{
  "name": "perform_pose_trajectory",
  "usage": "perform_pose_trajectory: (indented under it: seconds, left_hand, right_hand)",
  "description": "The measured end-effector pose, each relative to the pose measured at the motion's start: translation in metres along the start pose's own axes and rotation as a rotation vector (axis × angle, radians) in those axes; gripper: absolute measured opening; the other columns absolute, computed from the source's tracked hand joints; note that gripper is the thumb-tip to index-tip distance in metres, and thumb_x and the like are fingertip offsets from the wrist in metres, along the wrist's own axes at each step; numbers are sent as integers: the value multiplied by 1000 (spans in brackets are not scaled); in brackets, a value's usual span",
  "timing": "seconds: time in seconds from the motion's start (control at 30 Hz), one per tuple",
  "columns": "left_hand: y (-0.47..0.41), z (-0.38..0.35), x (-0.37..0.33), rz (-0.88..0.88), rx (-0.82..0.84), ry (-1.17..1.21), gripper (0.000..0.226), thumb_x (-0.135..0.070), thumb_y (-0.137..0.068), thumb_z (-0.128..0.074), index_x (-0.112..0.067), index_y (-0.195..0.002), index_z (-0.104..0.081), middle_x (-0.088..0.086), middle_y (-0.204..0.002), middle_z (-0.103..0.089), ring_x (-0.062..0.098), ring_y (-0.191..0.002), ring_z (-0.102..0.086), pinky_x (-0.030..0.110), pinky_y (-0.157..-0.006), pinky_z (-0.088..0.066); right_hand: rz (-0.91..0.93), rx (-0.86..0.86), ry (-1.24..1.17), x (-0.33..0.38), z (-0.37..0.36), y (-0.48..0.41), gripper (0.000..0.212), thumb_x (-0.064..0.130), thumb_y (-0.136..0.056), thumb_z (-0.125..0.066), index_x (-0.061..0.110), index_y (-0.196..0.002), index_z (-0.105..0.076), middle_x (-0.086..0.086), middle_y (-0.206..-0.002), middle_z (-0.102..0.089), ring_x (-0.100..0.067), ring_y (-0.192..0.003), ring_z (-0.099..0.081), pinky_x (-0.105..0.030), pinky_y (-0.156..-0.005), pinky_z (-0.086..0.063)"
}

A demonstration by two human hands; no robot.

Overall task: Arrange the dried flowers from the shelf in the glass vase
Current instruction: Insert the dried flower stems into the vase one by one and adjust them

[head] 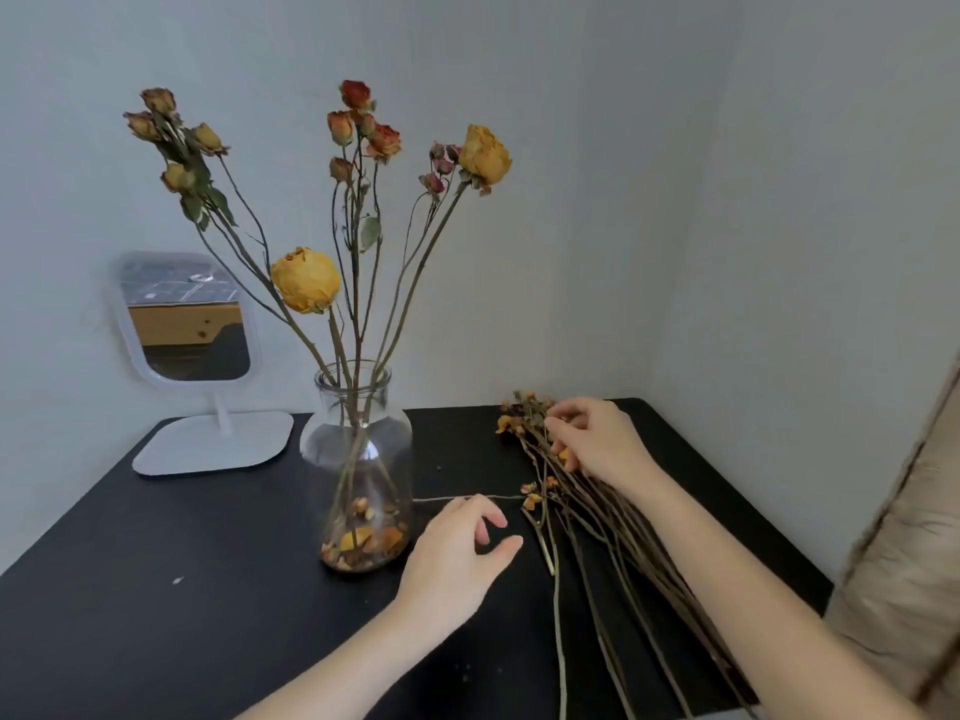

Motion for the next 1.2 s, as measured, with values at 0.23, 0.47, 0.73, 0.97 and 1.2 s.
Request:
perform_pose_trajectory:
  seconds: [0.23, 0.47, 0.73, 0.97, 1.2]
  left_hand:
    - [-44, -41, -1, 217, 78, -266, 14, -34, -90, -54, -25, -100, -56, -4, -97, -60, 17, -88, -60, 32, -73, -49]
    - [-73, -41, 10, 176, 129, -732, 21, -11, -92, -48, -14, -112, -55, 5, -109, -51, 23, -92, -60, 31, -68, -46]
    - [-82, -36, 22, 77, 83, -845, 24, -4, -87, -55, -18, -106, -59, 4, -104, -53, 19, -89, -56, 29, -68, -48]
    - [-96, -23, 13, 21, -106, -736, 24, -12, -94, -48, -23, -111, -62, 0, -95, -68, 19, -77, -64, 28, -65, -48]
    - [-94, -27, 1, -39, -212, -421, 37, -21, -92, -43, -27, -125, -57, -5, -112, -68, 17, -90, -66, 31, -73, -51]
  right_hand:
    - [-196, 149, 232, -73, 19, 7, 25, 18, -91, -56, 14, -116, -59, 2, -76, -68, -5, -54, -58, -16, -50, -44]
    - [-161, 176, 246, -84, 18, 8, 19, 21, -91, -56, 18, -109, -62, 5, -69, -67, 0, -57, -56, -18, -60, -43]
    - [-106, 229, 236, -72, -3, 4, 22, 24, -92, -56, 20, -113, -61, 7, -67, -65, 1, -53, -54, -16, -66, -43]
    - [-89, 229, 271, -69, -10, 3, 21, 24, -91, -57, 21, -111, -62, 6, -70, -67, -1, -65, -60, -21, -75, -48]
    - [-127, 239, 294, -72, -10, 1, 19, 23, -91, -57, 20, -108, -64, 5, -71, -66, -1, -56, -56, -22, -74, -51]
Point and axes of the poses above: each hand's wrist, its own y-axis away from the middle knuckle, its own z-axis out of the back of the hand, x = y × z, the point moved 3 cm from there along -y, towards the middle knuckle
